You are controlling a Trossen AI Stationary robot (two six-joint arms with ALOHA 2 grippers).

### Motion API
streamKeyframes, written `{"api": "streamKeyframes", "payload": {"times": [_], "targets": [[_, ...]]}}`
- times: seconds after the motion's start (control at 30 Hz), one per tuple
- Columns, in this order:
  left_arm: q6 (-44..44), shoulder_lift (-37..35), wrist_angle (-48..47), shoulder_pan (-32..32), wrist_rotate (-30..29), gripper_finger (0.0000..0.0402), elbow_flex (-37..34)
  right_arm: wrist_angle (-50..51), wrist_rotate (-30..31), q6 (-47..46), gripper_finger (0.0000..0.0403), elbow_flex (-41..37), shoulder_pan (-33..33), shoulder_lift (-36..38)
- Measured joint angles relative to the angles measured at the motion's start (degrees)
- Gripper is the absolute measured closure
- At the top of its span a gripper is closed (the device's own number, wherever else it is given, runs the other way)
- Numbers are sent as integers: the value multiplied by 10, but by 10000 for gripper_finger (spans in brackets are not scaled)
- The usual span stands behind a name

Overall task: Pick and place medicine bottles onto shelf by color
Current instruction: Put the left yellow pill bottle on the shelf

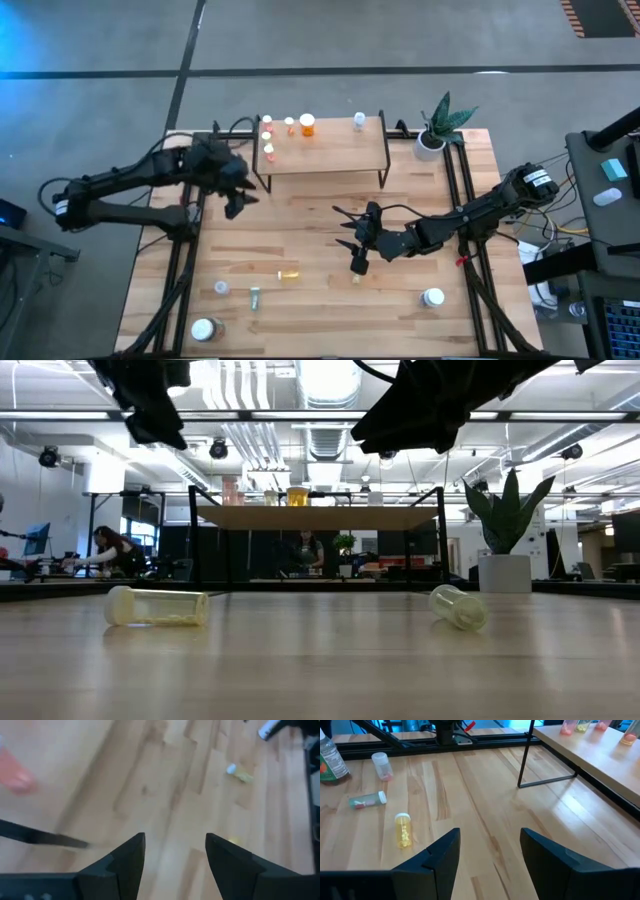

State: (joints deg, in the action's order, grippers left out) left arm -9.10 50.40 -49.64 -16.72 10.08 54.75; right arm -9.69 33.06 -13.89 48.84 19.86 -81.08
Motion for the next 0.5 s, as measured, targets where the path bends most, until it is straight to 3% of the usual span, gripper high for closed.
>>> {"api": "streamKeyframes", "payload": {"times": [0.23,0.5], "targets": [[-73,10,18,84,-17,210,-45,0,0,-4,204,0,0,0],[-123,29,212,142,-5,210,-131,1,0,-5,204,0,1,0]]}}
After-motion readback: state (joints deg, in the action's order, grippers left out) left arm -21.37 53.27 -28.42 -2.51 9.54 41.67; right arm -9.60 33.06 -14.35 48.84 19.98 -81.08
